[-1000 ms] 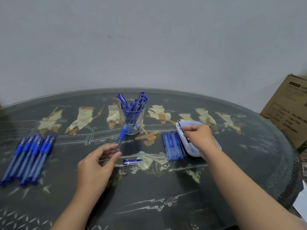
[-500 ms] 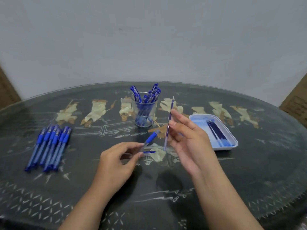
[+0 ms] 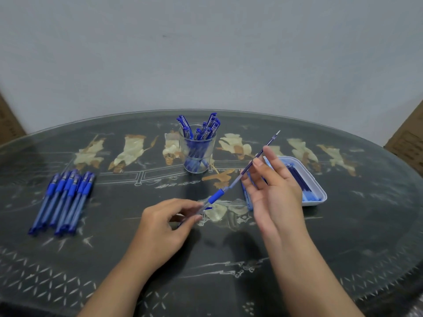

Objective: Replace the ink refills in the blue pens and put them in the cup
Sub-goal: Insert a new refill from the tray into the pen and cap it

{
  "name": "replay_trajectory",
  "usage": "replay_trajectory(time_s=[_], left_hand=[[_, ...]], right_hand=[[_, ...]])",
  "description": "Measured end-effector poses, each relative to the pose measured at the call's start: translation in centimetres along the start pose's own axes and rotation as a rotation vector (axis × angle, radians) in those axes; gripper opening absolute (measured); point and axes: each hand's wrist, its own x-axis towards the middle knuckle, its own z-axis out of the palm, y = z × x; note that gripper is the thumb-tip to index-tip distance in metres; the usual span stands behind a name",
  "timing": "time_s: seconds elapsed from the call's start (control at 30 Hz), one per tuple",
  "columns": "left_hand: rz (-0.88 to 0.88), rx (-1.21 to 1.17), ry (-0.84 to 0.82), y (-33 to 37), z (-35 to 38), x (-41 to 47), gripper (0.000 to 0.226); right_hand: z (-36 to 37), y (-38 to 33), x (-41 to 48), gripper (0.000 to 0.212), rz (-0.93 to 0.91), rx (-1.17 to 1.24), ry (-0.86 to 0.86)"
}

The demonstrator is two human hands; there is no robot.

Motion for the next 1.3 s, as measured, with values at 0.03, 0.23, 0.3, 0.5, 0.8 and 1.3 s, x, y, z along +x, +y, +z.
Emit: replay_trajectory(time_s=[0.03, 0.23, 0.3, 0.5, 0.8, 1.3], left_hand=[[-0.002, -0.002, 0.002, 0.01, 0.01, 0.02, 0.024], [-0.005, 0.001, -0.002, -0.05, 0.00, -0.02, 0.025], [-0.005, 0.003, -0.002, -0.09, 0.00, -0.01, 0.025], [-0.005, 0.007, -0.003, -0.22, 0.03, 0.00, 0.024], [0.004, 0.011, -0.017, -0.27, 0.02, 0.00, 0.025], [-0.008, 0.000, -0.012, 0.04, -0.17, 0.10, 0.026]], right_hand=[[-0.03, 0.01, 0.02, 0.025, -0.004, -0.003, 0.003], [-0.08, 0.20, 0.11, 0.024, -0.013, -0.003, 0.013], [-0.13, 0.22, 0.13, 0.023, -0.013, -0.001, 0.009], [-0.01, 0.30, 0.05, 0.022, -0.013, 0.012, 0.008], [-0.09, 0.36, 0.20, 0.022, -0.001, 0.046, 0.010], [-0.35, 0.76, 0.41, 0.024, 0.000, 0.049, 0.038]])
